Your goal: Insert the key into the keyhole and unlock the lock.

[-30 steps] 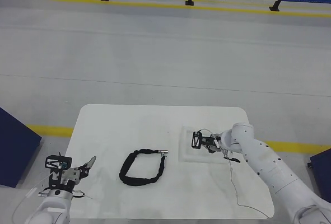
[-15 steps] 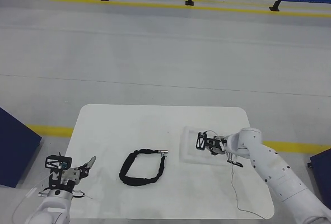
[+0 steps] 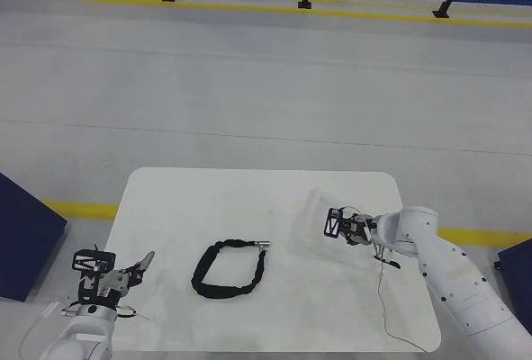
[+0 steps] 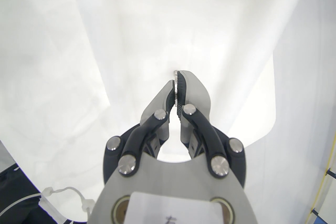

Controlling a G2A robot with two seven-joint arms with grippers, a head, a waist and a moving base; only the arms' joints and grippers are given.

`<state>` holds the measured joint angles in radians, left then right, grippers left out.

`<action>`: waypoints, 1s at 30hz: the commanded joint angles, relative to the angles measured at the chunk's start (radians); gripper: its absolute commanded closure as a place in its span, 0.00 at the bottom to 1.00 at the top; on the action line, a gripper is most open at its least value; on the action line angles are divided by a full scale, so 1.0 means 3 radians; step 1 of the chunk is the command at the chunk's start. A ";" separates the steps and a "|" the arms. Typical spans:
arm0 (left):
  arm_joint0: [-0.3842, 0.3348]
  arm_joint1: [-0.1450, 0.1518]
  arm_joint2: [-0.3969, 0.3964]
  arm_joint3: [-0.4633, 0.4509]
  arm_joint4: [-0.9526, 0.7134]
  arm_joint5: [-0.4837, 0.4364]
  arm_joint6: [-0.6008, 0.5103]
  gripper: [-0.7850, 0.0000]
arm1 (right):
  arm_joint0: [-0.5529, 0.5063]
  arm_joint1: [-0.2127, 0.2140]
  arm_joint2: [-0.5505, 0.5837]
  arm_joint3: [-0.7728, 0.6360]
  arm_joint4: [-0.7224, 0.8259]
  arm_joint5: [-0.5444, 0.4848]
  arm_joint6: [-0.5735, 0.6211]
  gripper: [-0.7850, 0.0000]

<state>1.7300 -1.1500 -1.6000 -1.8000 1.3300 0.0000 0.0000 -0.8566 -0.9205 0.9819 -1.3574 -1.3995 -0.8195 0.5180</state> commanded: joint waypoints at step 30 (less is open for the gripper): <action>0.0000 0.0000 0.0000 0.0000 0.0000 0.0000 0.0000 0.00 | -0.0306 0.0008 0.0000 -0.0275 -0.0780 0.0261 -0.0292 1.00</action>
<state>1.7300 -1.1500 -1.6000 -1.8000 1.3300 0.0000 0.0000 -0.9462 -0.9196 0.9734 -1.4319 -1.6355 -0.7404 0.4312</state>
